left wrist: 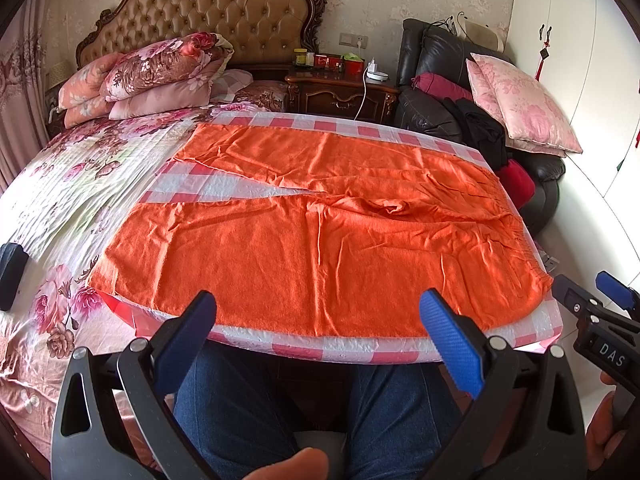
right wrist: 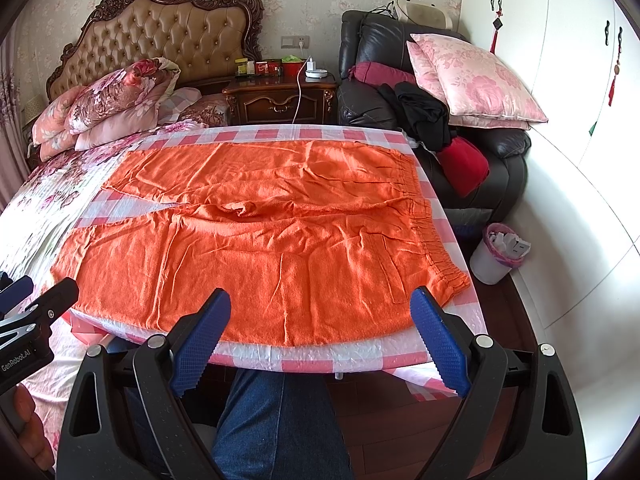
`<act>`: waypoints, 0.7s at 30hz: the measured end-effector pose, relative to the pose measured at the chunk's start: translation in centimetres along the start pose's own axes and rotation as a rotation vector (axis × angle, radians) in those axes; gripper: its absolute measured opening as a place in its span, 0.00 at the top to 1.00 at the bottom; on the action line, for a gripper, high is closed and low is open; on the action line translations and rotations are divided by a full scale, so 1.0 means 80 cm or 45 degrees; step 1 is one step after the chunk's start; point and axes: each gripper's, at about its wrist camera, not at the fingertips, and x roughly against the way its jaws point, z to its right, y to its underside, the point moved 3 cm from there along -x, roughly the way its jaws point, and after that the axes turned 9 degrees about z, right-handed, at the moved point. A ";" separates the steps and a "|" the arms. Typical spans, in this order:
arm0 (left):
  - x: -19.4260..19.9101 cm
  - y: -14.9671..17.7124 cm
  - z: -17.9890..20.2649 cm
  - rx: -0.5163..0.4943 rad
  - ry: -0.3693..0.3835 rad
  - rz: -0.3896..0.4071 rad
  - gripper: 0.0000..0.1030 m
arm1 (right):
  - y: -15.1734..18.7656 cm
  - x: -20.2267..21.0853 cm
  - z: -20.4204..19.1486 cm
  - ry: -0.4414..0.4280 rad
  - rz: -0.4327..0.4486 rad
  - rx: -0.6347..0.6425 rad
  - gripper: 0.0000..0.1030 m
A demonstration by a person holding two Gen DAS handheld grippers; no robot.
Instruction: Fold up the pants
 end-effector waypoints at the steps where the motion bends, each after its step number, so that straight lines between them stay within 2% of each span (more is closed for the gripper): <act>1: 0.000 0.000 0.000 -0.001 0.001 -0.001 0.02 | 0.000 0.000 0.000 0.000 -0.001 0.001 0.15; 6: -0.005 0.006 -0.004 0.023 0.020 -0.012 0.02 | -0.002 -0.003 0.003 -0.031 -0.009 -0.015 0.14; 9: -0.024 0.021 -0.010 0.029 0.011 -0.051 0.02 | -0.009 -0.040 0.028 -0.058 -0.055 -0.048 0.14; 14: -0.076 0.039 -0.034 0.087 0.003 -0.155 0.02 | -0.065 -0.166 0.092 -0.004 -0.188 -0.042 0.14; 17: -0.096 0.045 -0.053 0.140 0.020 -0.183 0.02 | -0.107 -0.268 0.121 -0.030 -0.346 -0.019 0.14; 21: -0.111 0.046 -0.085 0.160 -0.018 -0.194 0.02 | -0.166 -0.377 0.144 0.063 -0.404 0.054 0.14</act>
